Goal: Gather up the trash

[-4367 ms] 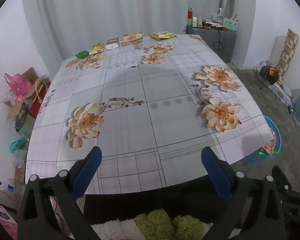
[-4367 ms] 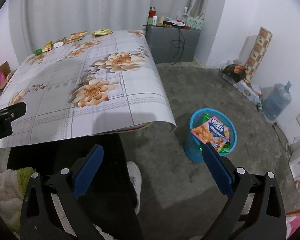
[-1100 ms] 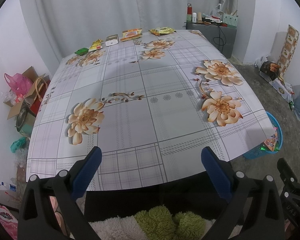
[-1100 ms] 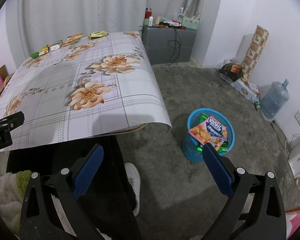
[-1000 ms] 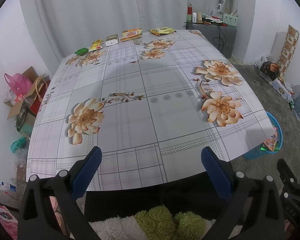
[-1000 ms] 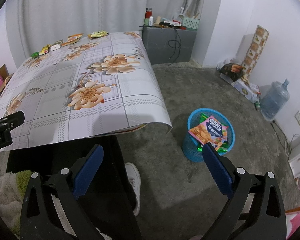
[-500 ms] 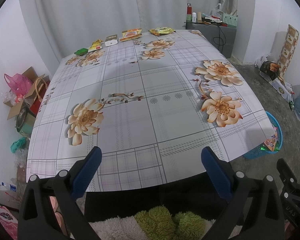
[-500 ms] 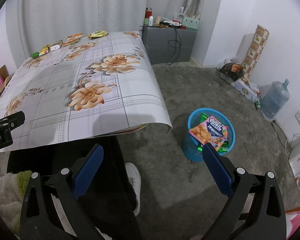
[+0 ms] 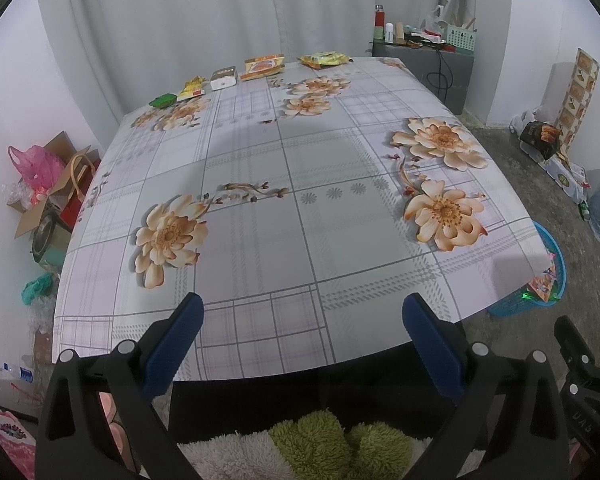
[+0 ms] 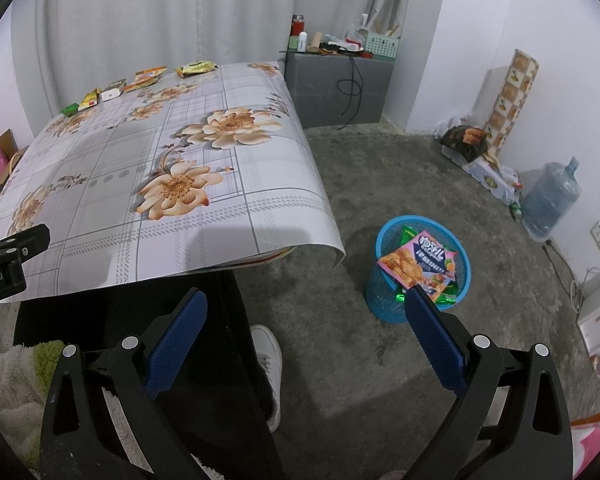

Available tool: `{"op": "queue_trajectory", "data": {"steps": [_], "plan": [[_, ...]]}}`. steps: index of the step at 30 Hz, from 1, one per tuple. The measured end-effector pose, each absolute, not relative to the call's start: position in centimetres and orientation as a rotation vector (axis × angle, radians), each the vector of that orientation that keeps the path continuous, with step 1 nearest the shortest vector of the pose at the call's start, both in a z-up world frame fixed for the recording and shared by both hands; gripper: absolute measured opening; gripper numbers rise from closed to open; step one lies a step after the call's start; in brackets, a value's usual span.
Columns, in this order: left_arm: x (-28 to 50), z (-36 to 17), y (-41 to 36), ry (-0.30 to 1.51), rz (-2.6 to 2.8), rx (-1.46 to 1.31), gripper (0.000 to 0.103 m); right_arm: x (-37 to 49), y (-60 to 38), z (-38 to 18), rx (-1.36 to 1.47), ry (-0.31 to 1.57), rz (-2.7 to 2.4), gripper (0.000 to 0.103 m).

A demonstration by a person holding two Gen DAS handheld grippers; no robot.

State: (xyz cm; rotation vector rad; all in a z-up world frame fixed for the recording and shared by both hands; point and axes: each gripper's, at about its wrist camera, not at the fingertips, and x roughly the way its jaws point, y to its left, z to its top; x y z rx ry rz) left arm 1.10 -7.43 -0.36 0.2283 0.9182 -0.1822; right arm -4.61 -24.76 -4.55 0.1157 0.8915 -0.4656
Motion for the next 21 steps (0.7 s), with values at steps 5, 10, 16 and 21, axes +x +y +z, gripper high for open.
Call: {"op": "queue_trajectory", "data": {"steps": [5, 10, 16, 21], "plan": [[1.2, -0.3, -7.59, 0.921, -0.183, 0.229, 0.097, -4.62, -24.74, -4.55, 0.116, 0.892, -0.466, 0.095], [1.35, -0.32, -7.68, 0.921, -0.183, 0.23, 0.097, -4.61, -24.73, -4.56, 0.115, 0.891, -0.466, 0.095], [1.29, -0.32, -7.65, 0.922, -0.183, 0.231, 0.097, -4.62, -24.74, -4.53, 0.116, 0.891, -0.465, 0.095], [1.49, -0.39, -7.72, 0.922, -0.183, 0.232, 0.097, -4.62, -24.79, -4.55, 0.115, 0.892, -0.465, 0.095]]}}
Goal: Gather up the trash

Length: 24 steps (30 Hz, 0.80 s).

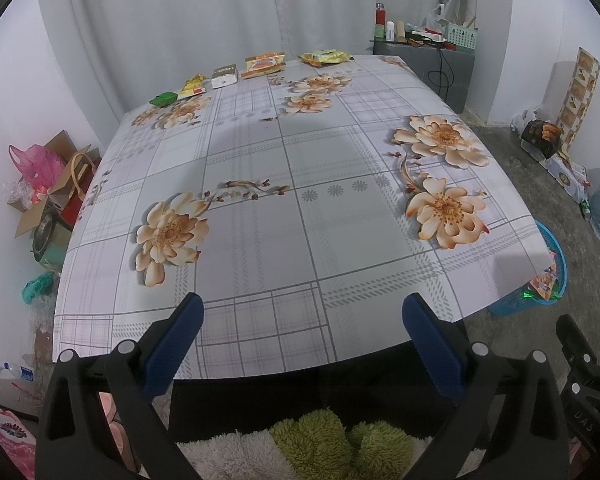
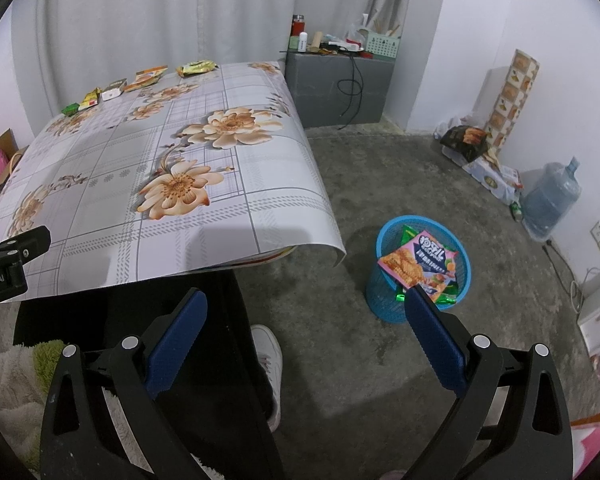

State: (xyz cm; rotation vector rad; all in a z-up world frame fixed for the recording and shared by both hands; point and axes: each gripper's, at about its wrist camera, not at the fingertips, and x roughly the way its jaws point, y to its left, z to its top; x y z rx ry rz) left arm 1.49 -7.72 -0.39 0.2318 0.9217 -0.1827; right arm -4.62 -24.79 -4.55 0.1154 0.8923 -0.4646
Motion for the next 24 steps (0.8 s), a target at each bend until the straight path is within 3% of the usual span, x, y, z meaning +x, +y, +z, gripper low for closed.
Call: {"op": "queue_trajectory", "data": {"steps": [24], "plan": [[1.49, -0.52, -7.47, 0.927, -0.184, 0.235, 0.097, -4.54, -24.77, -4.41, 0.114, 0.892, -0.463, 0.095]]}}
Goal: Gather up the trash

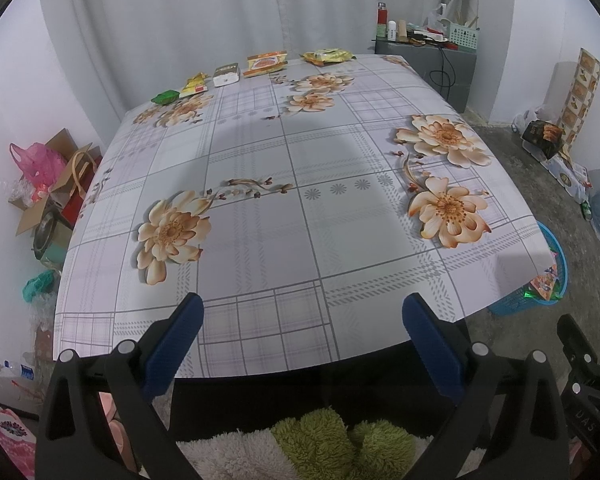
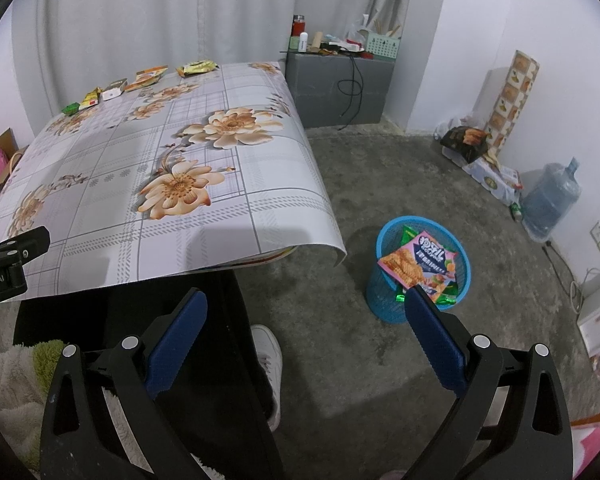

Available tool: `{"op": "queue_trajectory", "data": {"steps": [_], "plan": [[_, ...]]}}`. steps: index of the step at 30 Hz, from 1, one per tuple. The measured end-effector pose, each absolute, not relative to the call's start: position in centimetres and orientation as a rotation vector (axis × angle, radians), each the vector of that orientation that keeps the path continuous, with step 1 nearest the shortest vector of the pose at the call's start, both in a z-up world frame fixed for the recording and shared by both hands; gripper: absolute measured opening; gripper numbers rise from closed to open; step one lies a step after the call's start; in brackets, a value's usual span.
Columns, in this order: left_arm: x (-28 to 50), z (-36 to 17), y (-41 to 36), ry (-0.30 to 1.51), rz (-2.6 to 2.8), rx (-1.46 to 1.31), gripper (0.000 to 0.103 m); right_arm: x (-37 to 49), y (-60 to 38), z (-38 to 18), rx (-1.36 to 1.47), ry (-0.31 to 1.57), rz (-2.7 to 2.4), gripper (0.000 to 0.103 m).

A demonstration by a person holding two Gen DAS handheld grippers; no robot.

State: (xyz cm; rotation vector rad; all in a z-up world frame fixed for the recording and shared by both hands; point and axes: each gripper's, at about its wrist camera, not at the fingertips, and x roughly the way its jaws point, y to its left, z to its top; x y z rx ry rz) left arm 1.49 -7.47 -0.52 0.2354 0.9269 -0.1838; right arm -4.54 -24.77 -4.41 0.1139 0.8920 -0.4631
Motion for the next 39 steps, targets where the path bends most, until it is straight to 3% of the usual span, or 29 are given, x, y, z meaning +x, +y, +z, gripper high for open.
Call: {"op": "queue_trajectory", "data": {"steps": [39], "plan": [[1.57, -0.5, -7.22, 0.933, -0.185, 0.237, 0.097, -4.5, -24.7, -4.34, 0.115, 0.892, -0.463, 0.095]]}}
